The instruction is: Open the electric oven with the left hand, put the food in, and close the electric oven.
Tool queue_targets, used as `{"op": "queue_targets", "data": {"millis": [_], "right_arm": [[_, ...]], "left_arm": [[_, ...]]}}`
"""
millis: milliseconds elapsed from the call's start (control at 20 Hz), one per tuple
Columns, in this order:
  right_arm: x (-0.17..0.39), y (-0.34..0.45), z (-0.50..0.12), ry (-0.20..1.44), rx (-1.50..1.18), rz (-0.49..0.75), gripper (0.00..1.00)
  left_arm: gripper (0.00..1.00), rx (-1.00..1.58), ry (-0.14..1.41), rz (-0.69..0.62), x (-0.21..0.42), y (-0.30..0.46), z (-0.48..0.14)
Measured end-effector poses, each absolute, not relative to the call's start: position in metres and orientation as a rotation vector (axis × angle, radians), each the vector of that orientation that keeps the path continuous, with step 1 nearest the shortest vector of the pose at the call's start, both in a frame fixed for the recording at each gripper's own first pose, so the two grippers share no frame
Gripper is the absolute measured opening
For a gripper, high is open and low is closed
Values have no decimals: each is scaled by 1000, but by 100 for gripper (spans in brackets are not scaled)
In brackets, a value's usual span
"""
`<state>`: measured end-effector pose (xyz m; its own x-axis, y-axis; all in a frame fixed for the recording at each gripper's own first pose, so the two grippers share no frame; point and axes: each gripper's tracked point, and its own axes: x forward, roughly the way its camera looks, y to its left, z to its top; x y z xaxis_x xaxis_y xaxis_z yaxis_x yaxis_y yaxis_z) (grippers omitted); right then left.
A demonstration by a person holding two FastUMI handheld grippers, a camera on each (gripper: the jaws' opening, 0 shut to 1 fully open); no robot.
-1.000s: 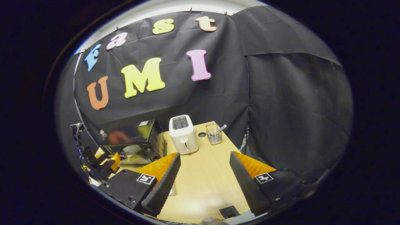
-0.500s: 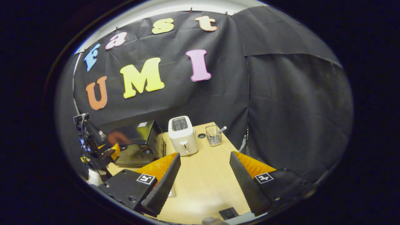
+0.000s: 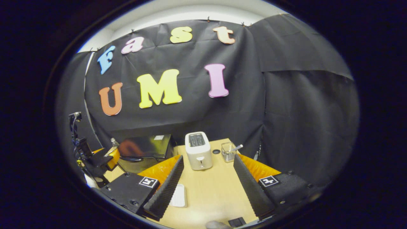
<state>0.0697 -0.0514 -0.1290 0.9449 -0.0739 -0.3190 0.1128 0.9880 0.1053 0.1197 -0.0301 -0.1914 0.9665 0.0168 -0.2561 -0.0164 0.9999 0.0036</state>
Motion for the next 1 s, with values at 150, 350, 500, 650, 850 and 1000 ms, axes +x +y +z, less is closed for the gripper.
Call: {"op": "queue_targets", "data": {"millis": [150,350,500,650,850,1000], "right_arm": [[76,-31,-95,237,91,-59,90],[79,-11,-65,170,81,-34,100],[80,3,-48,141,95,-16,100],[75,13,-33,115,90,-7,90],[68,25,-18,88,106,11,90],[59,27,-5,69,111,15,100]], "left_arm": [[95,-4,226,25,92,-9,-154],[95,17,189,40,64,17,-107],[95,-1,162,29,50,18,-77],[95,-19,118,22,42,15,-45],[95,9,60,27,35,15,-9],[95,13,20,15,28,9,14]]}}
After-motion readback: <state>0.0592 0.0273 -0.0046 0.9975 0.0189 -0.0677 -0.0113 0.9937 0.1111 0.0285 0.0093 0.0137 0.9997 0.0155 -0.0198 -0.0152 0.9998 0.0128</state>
